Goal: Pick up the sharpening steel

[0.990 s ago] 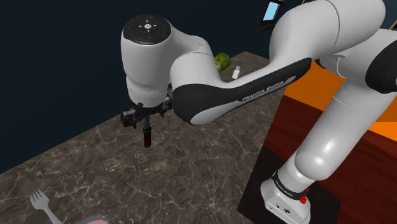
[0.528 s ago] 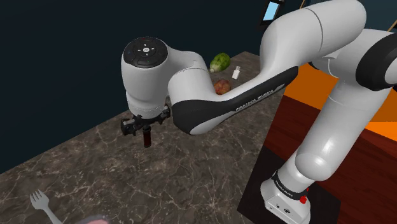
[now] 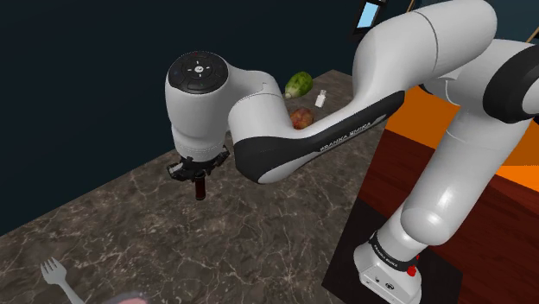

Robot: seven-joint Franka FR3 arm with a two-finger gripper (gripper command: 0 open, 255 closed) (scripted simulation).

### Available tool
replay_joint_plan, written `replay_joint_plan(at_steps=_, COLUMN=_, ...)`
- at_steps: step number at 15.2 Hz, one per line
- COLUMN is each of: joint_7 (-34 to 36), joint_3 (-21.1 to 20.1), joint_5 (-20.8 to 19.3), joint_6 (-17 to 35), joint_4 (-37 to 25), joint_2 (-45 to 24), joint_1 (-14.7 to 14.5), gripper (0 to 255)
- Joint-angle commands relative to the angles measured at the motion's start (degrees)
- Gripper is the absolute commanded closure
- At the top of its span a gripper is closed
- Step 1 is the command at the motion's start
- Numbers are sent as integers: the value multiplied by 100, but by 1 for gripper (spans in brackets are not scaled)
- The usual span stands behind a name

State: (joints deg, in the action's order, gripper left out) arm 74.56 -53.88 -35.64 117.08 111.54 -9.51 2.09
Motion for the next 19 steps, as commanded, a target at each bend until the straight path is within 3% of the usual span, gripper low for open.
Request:
replay_joint_plan(at_steps=1, joint_7=0, joint_3=1, joint_5=1, joint_6=-2, joint_4=4, joint_2=-4, joint_1=0, gripper=255)
replay_joint_plan(at_steps=19, joint_7=-687, joint_3=-114, joint_5=601, joint_6=-819, joint_4=-765, joint_2=426, joint_1=104, gripper=255)
